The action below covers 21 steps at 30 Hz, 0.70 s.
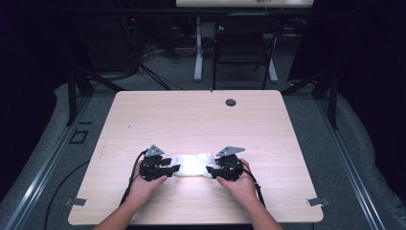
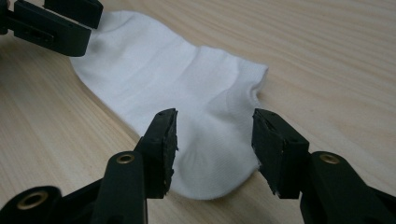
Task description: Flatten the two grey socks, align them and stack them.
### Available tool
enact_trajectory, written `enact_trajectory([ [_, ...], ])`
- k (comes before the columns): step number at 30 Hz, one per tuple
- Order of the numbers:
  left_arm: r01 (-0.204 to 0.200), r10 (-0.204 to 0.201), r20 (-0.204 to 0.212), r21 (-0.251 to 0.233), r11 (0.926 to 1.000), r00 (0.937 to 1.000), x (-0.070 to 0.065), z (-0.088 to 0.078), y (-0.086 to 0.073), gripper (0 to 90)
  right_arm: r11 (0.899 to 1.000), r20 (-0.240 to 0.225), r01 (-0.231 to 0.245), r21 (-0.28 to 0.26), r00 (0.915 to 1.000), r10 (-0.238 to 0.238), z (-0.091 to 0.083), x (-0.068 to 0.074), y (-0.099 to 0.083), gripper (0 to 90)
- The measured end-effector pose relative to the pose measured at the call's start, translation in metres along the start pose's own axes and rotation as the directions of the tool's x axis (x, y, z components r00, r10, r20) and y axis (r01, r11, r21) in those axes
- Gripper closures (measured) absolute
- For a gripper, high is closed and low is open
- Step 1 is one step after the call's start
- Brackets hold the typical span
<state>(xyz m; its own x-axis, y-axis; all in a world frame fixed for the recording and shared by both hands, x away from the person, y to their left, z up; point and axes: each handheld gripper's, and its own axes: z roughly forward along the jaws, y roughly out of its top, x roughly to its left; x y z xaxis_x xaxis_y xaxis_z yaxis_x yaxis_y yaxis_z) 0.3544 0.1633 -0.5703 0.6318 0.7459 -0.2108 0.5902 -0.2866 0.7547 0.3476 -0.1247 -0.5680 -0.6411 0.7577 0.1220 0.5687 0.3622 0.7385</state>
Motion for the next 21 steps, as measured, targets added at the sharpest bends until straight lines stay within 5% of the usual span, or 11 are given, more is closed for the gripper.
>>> enact_trajectory([
  [13,-0.049,0.048,-0.036,-0.016,0.9987,0.9982,0.003,-0.026,0.001,46.2,0.999,0.029,0.010,-0.039,0.9996,-0.009,-0.025,-0.002,0.000,46.2],
  [21,-0.034,0.033,-0.037,-0.030,0.9990,0.9988,0.006,-0.036,0.001,46.0,0.998,0.031,-0.001,-0.058,0.9995,0.003,-0.042,-0.005,-0.002,46.1],
])
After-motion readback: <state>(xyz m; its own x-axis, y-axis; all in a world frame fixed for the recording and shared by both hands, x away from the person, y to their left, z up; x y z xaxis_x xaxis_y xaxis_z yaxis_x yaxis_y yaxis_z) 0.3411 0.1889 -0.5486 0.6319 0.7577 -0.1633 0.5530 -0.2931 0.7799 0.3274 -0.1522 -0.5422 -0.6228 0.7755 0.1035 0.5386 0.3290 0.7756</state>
